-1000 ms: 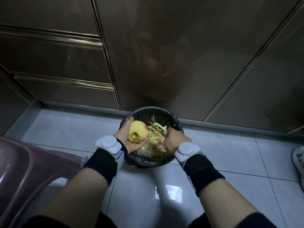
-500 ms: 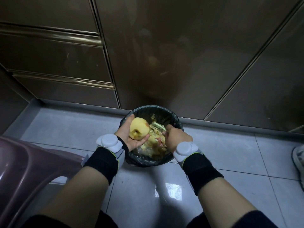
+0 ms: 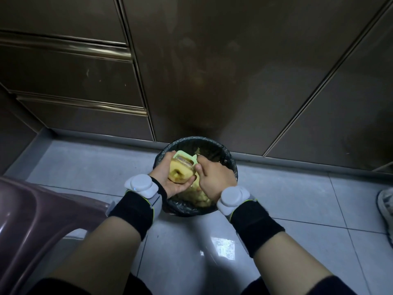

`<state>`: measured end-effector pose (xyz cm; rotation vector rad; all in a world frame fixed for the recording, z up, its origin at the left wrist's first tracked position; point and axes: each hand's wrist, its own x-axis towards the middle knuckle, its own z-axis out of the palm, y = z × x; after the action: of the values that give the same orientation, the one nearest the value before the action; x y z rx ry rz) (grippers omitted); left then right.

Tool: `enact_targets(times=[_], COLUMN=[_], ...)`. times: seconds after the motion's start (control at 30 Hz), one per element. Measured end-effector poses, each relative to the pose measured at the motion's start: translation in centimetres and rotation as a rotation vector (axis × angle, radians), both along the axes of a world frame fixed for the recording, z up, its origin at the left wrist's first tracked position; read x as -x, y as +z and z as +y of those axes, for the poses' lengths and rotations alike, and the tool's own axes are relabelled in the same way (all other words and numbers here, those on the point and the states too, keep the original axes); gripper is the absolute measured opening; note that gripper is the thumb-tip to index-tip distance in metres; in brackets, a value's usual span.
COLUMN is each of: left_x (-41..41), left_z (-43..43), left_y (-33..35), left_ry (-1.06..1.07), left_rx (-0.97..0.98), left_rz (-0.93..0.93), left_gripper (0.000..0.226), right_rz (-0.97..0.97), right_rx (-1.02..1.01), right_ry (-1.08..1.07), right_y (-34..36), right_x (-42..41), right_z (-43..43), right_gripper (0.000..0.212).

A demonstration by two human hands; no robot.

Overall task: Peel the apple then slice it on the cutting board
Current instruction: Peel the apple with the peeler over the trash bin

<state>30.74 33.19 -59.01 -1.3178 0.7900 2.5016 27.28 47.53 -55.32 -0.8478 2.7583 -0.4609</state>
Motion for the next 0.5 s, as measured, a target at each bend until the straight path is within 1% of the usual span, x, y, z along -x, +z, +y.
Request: enact_targets(times=[0.07,0.17,0.2,0.23,0.3,0.37,0.5], left_x=[-0.1,-0.3,-0.3,-0.3,-0.4,-0.4,-0.3], left_z=[0.0,0.4,0.5,0.5,0.4,0.1,-0.1], left_y=[0.4,1.4,1.5,1.4,1.0,0.4,0.2], left_ry=[-0.020,-0.038,-0.048,-0.048,-0.035,0.002,0.037], left_rx=[-0.016,-0.059,-0.073,-0.086,-0.096,-0.076,-0.041], left_rz=[0.017,0.053,0.069,0.079,0.076,0.055,0.034], left_gripper=[0.058,0.062,0.064,0.066,0.072,0.074,0.070], right_rz=[-0.030,-0.225,-0.277,-0.295,-0.239,-0.159,-0.066], right_rx=[-0.025,-0.224,-0.260,-0.248,-0.168,-0.119,0.022], right_ry=[-0.059,-0.112,-0.126,-0.147,-0.187,-0.180,-0.092], right_y=[-0.5,-2.1,-2.4,-2.5,-2.2,-1.6,-1.0], right_x=[0.6,1.8,2.0,2.2,2.5,2.2,1.2], right_z=[0.2,1.3,1.7,2.0,2.1,1.8,1.4], right_gripper=[0.017,0.016,0.018,0.019,0.020,0.022,0.018])
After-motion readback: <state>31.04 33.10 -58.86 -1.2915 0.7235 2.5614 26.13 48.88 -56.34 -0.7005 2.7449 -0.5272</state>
